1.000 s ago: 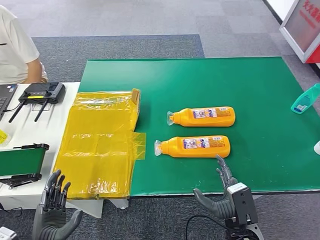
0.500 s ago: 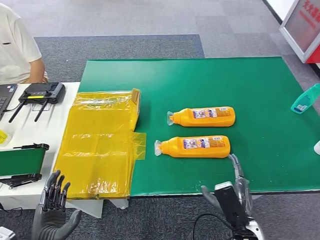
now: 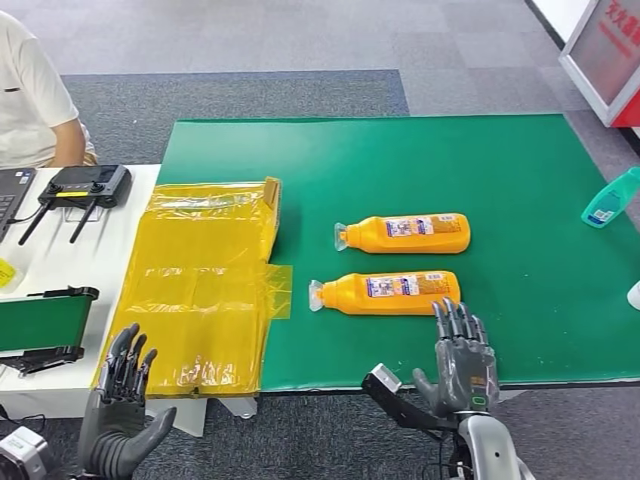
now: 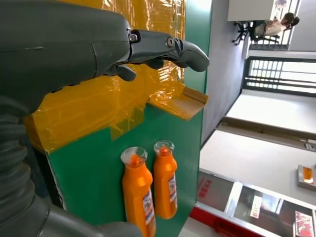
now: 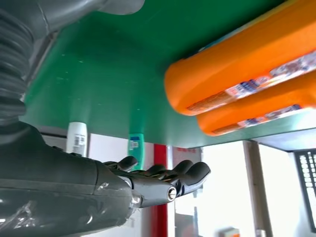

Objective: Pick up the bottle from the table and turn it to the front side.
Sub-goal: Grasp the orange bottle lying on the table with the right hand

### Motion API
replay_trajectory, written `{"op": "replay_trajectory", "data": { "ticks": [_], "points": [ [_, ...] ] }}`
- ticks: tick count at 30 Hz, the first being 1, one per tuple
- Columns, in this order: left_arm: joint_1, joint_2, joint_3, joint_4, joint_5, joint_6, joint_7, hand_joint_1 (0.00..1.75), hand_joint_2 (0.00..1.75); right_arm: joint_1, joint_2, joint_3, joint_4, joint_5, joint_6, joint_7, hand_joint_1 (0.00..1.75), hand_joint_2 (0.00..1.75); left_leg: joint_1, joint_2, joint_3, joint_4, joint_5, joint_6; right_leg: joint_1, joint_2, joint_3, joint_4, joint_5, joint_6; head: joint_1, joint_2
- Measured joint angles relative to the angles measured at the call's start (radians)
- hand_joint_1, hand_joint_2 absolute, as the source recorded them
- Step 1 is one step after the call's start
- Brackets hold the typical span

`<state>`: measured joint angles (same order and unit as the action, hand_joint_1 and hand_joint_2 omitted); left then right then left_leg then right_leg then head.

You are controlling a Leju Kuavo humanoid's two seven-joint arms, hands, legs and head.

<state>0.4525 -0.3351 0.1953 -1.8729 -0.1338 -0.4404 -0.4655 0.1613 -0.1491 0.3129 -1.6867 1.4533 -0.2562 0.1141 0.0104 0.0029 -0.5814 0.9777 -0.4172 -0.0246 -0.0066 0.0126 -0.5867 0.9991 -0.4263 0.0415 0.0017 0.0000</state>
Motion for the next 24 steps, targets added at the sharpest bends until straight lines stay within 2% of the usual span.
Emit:
{"op": "replay_trajectory", "data": {
  "ticks": [3, 8, 18, 24],
  "points": [
    [-0.008, 0.011, -0.014, 0.01, 0.011, 0.01, 0.005, 0.0, 1.75, -0.044, -0.017, 0.038, 0.039, 0.023, 0.036, 0.001, 0.0, 1.75, 0.0, 0.0, 0.0, 0.0, 0.0, 0.0, 0.0, 0.0, 0.0, 0.0, 0.0, 0.0, 0.0, 0.0],
    [-0.045, 0.053, -0.065, 0.043, 0.049, 0.057, 0.011, 0.0, 1.75, -0.195, -0.039, 0.126, 0.186, 0.016, 0.13, -0.009, 0.0, 1.75, 0.0, 0.0, 0.0, 0.0, 0.002, 0.001, 0.0, 0.0, 0.0, 0.0, 0.001, 0.0, 0.0, 0.0],
    [-0.083, 0.129, -0.153, 0.099, 0.095, 0.107, 0.014, 0.0, 1.75, -0.446, -0.053, 0.245, 0.399, -0.041, 0.223, -0.017, 0.0, 1.75, 0.0, 0.0, -0.001, 0.0, 0.004, 0.0, 0.0, 0.0, -0.001, 0.0, 0.003, 0.0, 0.0, 0.0],
    [-0.095, 0.156, -0.184, 0.121, 0.11, 0.119, 0.015, 0.0, 1.75, -0.541, -0.06, 0.278, 0.478, -0.052, 0.237, -0.019, 0.0, 1.75, 0.0, 0.0, -0.001, 0.0, 0.004, 0.001, 0.0, 0.0, -0.001, 0.0, 0.003, 0.0, 0.0, 0.0]
  ]
}}
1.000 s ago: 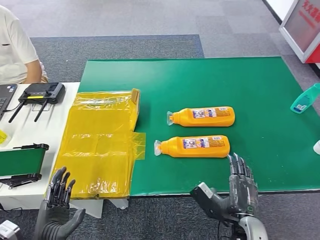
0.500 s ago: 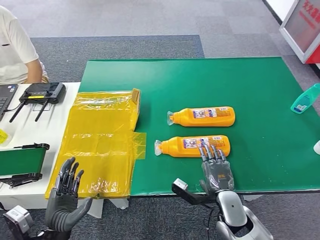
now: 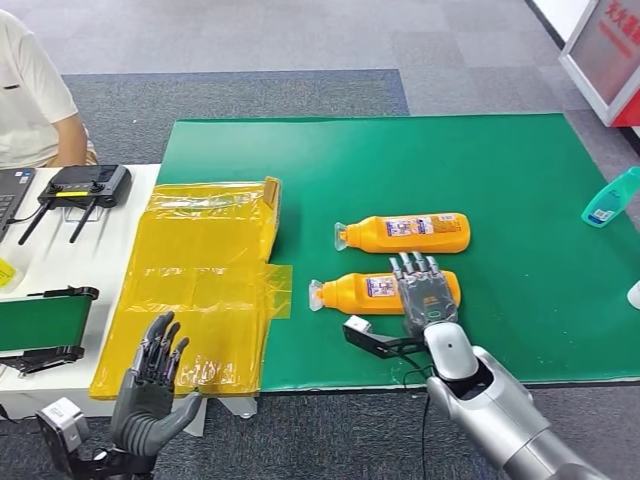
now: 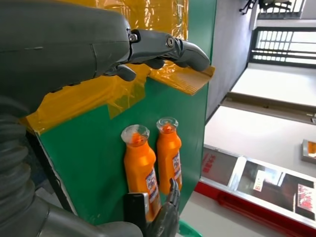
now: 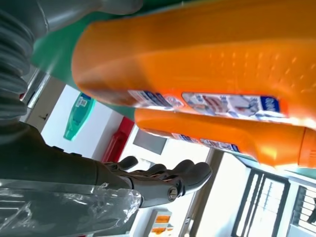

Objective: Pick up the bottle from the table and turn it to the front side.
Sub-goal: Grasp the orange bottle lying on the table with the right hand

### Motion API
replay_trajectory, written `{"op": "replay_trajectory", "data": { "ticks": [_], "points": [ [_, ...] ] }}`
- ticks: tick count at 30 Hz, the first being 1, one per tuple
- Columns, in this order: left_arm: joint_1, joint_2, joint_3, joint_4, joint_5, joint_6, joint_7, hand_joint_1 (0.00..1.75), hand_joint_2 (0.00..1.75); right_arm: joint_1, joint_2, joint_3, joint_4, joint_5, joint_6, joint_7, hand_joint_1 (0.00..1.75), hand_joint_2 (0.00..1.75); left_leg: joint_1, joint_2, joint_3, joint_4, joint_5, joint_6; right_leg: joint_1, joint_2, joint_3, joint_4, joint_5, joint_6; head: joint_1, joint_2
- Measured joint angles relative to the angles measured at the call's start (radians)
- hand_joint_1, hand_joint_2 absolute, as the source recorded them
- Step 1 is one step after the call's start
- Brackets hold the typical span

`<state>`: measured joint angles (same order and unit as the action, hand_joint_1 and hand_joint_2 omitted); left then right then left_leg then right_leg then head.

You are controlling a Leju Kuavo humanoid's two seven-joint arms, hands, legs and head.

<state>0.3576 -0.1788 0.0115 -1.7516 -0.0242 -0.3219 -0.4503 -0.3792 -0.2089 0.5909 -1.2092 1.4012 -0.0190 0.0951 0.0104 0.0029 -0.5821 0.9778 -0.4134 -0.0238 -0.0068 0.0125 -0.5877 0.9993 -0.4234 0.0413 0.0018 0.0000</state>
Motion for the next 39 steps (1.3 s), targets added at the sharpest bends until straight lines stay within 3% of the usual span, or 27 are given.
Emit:
{"op": "replay_trajectory", "data": {
  "ticks": [7, 14, 21, 26, 33, 34, 37, 38, 39],
  "points": [
    [-0.009, 0.019, -0.023, 0.015, 0.011, 0.008, 0.003, 0.0, 1.75, -0.069, -0.012, 0.025, 0.057, -0.011, 0.033, 0.009, 0.0, 1.75, 0.0, 0.0, 0.0, 0.0, 0.0, 0.0, 0.0, 0.0, 0.0, 0.0, 0.0, 0.0, 0.0, 0.0],
    [-0.026, 0.038, -0.04, 0.039, 0.023, 0.014, 0.0, 0.0, 1.75, -0.168, -0.024, 0.084, 0.176, -0.038, 0.168, -0.037, 0.0, 1.75, 0.0, 0.0, 0.0, 0.0, 0.001, 0.0, 0.0, 0.0, 0.0, 0.0, 0.001, 0.001, 0.0, 0.0],
    [-0.032, 0.047, -0.045, 0.056, 0.029, 0.015, -0.002, 0.0, 1.75, -0.208, -0.031, 0.121, 0.24, -0.058, 0.192, -0.05, 0.0, 1.75, 0.0, 0.0, 0.0, 0.0, 0.001, 0.0, -0.001, 0.0, 0.0, 0.0, 0.001, 0.001, 0.0, 0.0],
    [-0.045, 0.062, -0.058, 0.069, 0.04, 0.015, -0.011, 0.0, 1.75, -0.266, -0.036, 0.158, 0.302, -0.181, 0.266, -0.113, 0.0, 1.75, 0.0, 0.0, 0.0, 0.0, 0.001, 0.0, 0.0, 0.0, 0.0, 0.0, 0.001, 0.001, 0.0, 0.0],
    [-0.059, 0.096, -0.101, 0.088, 0.025, 0.037, -0.044, 0.0, 1.75, -0.326, -0.054, 0.21, 0.369, -0.357, 0.28, -0.16, 0.0, 1.75, 0.0, 0.0, 0.001, 0.0, 0.002, 0.001, -0.001, 0.0, 0.001, 0.0, 0.003, 0.002, 0.0, 0.0],
    [-0.059, 0.1, -0.106, 0.089, 0.031, 0.038, -0.045, 0.0, 1.75, -0.33, -0.058, 0.217, 0.37, -0.375, 0.283, -0.159, 0.29, 1.75, 0.0, 0.0, 0.001, 0.0, 0.002, 0.001, -0.001, 0.0, 0.001, 0.0, 0.003, 0.002, 0.0, 0.0],
    [-0.06, 0.11, -0.117, 0.092, 0.044, 0.04, -0.045, 0.0, 1.75, -0.34, -0.072, 0.24, 0.371, -0.431, 0.291, -0.154, 1.6, 1.75, -0.001, 0.0, 0.001, 0.0, 0.002, 0.001, -0.001, 0.0, 0.001, 0.0, 0.003, 0.002, 0.0, 0.0],
    [-0.06, 0.113, -0.119, 0.093, 0.047, 0.04, -0.045, 0.0, 1.75, -0.342, -0.077, 0.247, 0.371, -0.447, 0.29, -0.153, 1.75, 1.75, -0.001, 0.0, 0.001, 0.0, 0.002, 0.001, -0.001, 0.0, 0.001, 0.0, 0.003, 0.002, 0.0, 0.0],
    [-0.06, 0.115, -0.121, 0.094, 0.05, 0.04, -0.045, 0.0, 1.75, -0.343, -0.082, 0.252, 0.371, -0.463, 0.288, -0.153, 1.75, 1.75, -0.001, 0.0, 0.001, 0.0, 0.002, 0.001, -0.001, 0.0, 0.001, 0.0, 0.003, 0.002, 0.0, 0.0]
  ]
}}
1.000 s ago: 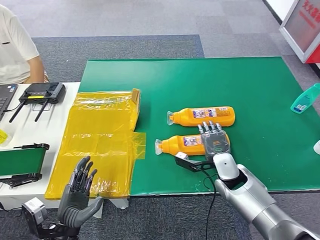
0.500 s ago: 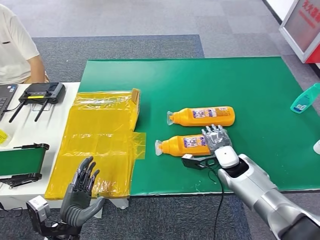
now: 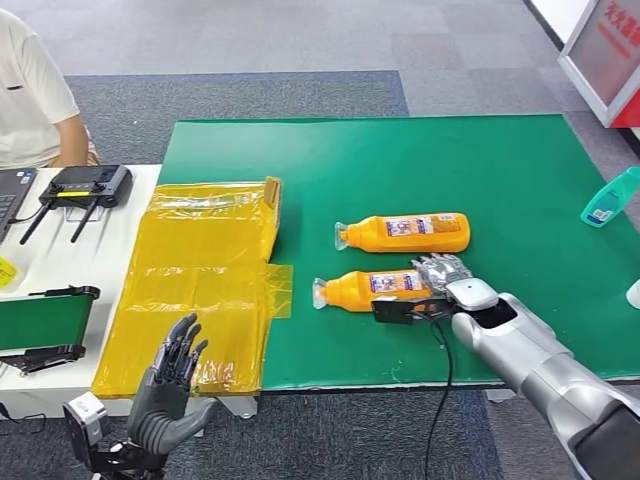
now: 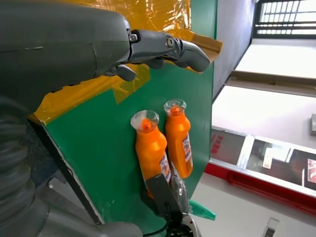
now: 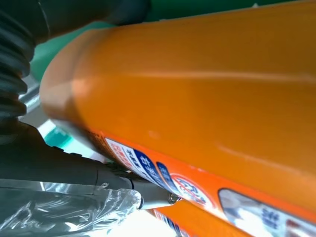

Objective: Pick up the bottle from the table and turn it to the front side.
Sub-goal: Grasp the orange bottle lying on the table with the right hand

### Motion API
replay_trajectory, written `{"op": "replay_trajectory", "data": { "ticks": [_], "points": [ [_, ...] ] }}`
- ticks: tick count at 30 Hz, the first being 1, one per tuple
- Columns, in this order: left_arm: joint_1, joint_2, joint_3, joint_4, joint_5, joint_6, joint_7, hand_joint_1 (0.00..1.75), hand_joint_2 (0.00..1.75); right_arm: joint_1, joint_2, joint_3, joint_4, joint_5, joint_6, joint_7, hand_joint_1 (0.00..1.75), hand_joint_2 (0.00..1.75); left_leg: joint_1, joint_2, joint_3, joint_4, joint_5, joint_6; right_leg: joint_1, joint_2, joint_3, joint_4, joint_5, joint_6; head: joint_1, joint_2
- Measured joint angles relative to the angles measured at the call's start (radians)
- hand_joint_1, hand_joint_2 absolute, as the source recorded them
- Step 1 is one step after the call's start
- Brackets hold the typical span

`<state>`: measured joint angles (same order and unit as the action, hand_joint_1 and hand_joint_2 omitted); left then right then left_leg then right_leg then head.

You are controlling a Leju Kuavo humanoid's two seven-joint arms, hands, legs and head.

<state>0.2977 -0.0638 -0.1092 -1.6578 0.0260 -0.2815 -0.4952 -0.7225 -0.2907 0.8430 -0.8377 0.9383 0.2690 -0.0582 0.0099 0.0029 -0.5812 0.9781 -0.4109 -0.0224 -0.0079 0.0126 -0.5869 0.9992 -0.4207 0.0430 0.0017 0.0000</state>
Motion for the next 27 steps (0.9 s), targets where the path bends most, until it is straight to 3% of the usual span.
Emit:
{"op": "replay_trajectory", "data": {
  "ticks": [12, 16, 21, 27],
  "points": [
    [0.0, 0.009, -0.003, 0.004, 0.002, 0.0, 0.006, 0.0, 1.75, 0.02, -0.036, 0.02, -0.029, -0.099, -0.074, 0.014, 1.7, 1.75, -0.001, 0.0, 0.0, 0.0, 0.001, 0.0, -0.001, 0.0, 0.0, 0.0, 0.002, 0.001, 0.0, 0.0],
    [0.0, 0.011, -0.004, 0.004, -0.026, 0.014, 0.011, 0.0, 1.75, 0.049, -0.038, 0.0, -0.055, -0.1, -0.137, 0.024, 1.75, 1.75, -0.001, 0.0, 0.0, 0.0, 0.001, 0.0, 0.0, 0.0, 0.0, 0.0, 0.002, 0.001, 0.0, 0.0],
    [0.007, 0.018, -0.016, -0.008, -0.064, 0.035, 0.012, 0.0, 1.75, 0.164, -0.03, -0.077, -0.131, -0.073, -0.279, 0.025, 1.75, 1.75, 0.0, 0.0, 0.0, 0.0, 0.001, 0.0, 0.0, 0.0, 0.0, 0.0, 0.001, 0.001, 0.0, 0.0],
    [0.027, 0.018, -0.016, -0.033, -0.031, 0.022, 0.024, 0.0, 1.75, 0.31, -0.01, -0.181, -0.246, -0.039, -0.341, 0.003, 1.75, 1.75, 0.0, 0.0, 0.0, 0.0, 0.0, 0.0, 0.0, 0.0, 0.0, 0.0, 0.0, 0.0, 0.0, 0.0]
  ]
}}
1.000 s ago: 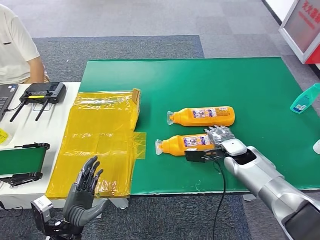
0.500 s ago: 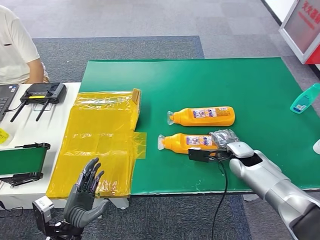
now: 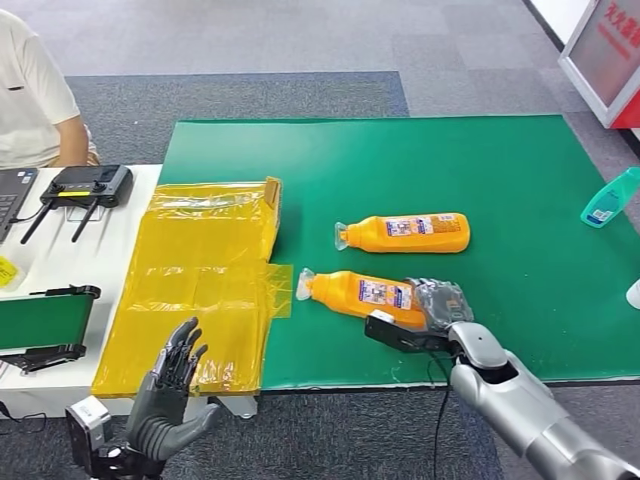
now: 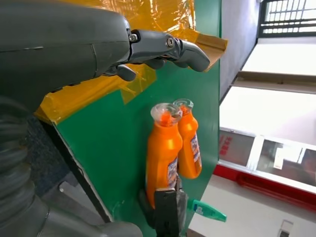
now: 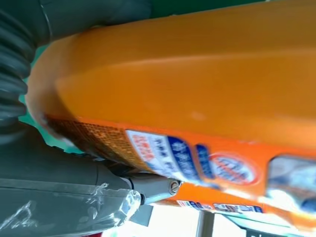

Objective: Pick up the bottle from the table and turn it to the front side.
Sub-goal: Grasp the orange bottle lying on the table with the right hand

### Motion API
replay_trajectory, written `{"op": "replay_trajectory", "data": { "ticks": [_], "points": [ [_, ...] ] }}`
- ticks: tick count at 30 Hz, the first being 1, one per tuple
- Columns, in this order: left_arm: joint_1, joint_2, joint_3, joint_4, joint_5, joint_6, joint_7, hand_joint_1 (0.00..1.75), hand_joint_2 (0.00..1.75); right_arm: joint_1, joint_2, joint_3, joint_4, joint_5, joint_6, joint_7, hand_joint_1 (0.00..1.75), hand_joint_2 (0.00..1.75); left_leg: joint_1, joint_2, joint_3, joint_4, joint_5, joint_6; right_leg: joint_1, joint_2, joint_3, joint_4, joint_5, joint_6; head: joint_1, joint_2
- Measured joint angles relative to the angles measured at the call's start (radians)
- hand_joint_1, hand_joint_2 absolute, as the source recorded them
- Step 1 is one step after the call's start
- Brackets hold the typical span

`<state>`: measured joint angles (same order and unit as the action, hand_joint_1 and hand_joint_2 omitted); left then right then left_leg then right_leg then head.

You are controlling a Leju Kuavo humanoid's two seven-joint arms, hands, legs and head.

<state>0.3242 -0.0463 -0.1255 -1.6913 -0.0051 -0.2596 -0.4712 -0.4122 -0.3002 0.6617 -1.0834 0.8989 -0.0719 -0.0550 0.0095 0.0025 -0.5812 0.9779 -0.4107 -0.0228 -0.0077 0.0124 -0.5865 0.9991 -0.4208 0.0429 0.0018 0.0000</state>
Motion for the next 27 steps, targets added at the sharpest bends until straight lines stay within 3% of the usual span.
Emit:
{"op": "replay_trajectory", "data": {
  "ticks": [6, 10, 16, 21, 27],
  "points": [
    [0.009, -0.009, 0.002, -0.018, -0.011, -0.001, 0.0, 0.0, 1.75, 0.135, 0.043, -0.102, -0.097, -0.012, -0.033, -0.072, 1.75, 1.75, 0.0, 0.0, 0.0, 0.0, -0.001, 0.0, 0.0, 0.0, 0.0, 0.0, -0.001, 0.0, 0.0, 0.0],
    [0.022, -0.024, 0.003, -0.049, -0.022, 0.017, -0.008, 0.0, 1.75, 0.261, 0.108, -0.172, -0.197, -0.067, -0.058, -0.149, 1.75, 1.75, 0.0, 0.0, 0.0, 0.0, -0.001, -0.001, 0.0, 0.0, 0.0, 0.0, -0.001, 0.0, 0.0, 0.0],
    [0.028, -0.056, -0.004, -0.083, -0.009, 0.014, 0.009, 0.0, 1.75, 0.427, 0.188, -0.177, -0.341, -0.189, -0.047, -0.243, 1.75, 1.75, 0.0, 0.0, -0.002, 0.0, -0.002, -0.001, 0.001, -0.001, -0.002, 0.0, -0.002, -0.001, 0.0, 0.0],
    [-0.001, -0.062, -0.05, -0.084, 0.051, 0.042, 0.003, 0.0, 1.75, 0.476, 0.226, -0.169, -0.397, -0.289, -0.033, -0.302, 1.75, 1.75, 0.0, 0.0, -0.002, 0.0, -0.002, -0.001, 0.0, 0.0, -0.002, 0.0, -0.002, -0.001, 0.0, 0.0],
    [-0.05, -0.062, -0.095, -0.084, 0.115, 0.042, 0.01, 0.0, 1.75, 0.48, 0.242, -0.14, -0.414, -0.294, -0.014, -0.305, 1.75, 1.75, 0.0, 0.0, -0.002, 0.0, -0.001, -0.001, -0.001, 0.0, -0.002, 0.0, -0.001, -0.001, 0.0, 0.0]
  ]
}}
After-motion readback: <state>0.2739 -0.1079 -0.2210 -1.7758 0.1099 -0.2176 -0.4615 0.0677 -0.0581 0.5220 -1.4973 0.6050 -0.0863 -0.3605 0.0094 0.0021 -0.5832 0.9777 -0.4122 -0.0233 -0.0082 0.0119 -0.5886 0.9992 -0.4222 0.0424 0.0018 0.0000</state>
